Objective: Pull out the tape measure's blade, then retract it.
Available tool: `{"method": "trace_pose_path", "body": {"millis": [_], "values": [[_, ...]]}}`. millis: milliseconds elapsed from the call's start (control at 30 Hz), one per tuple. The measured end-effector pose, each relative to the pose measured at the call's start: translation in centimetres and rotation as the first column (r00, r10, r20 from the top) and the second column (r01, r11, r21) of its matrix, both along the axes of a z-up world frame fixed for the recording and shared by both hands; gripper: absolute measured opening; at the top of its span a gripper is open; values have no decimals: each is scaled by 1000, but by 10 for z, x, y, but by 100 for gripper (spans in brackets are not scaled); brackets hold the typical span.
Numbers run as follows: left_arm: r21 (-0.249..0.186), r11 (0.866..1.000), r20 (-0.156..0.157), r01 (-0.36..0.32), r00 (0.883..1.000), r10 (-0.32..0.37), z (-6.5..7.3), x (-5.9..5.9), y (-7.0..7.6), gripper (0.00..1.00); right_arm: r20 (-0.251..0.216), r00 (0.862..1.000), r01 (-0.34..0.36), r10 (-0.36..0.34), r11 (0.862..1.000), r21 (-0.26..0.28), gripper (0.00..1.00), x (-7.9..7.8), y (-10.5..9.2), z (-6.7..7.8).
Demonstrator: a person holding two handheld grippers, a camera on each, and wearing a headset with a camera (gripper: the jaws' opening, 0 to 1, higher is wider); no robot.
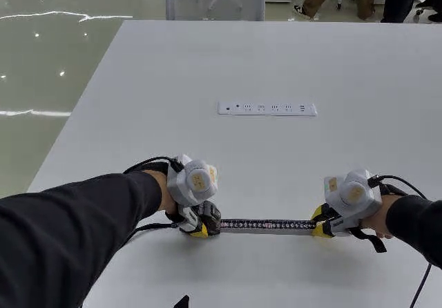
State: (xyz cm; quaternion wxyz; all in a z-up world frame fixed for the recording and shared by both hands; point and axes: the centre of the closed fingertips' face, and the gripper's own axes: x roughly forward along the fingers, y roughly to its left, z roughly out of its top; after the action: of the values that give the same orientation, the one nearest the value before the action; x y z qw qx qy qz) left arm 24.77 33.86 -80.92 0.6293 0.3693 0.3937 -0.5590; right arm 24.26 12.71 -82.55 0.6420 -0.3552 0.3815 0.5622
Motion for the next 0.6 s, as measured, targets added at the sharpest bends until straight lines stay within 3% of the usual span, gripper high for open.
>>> {"method": "trace_pose_path", "body": {"millis": [600], "values": [[-3, 1000, -4, -2, 1000, 2, 0, 0, 0, 39, -3, 1000, 19, -19, 1000, -20, 9, 2, -22, 0]]}}
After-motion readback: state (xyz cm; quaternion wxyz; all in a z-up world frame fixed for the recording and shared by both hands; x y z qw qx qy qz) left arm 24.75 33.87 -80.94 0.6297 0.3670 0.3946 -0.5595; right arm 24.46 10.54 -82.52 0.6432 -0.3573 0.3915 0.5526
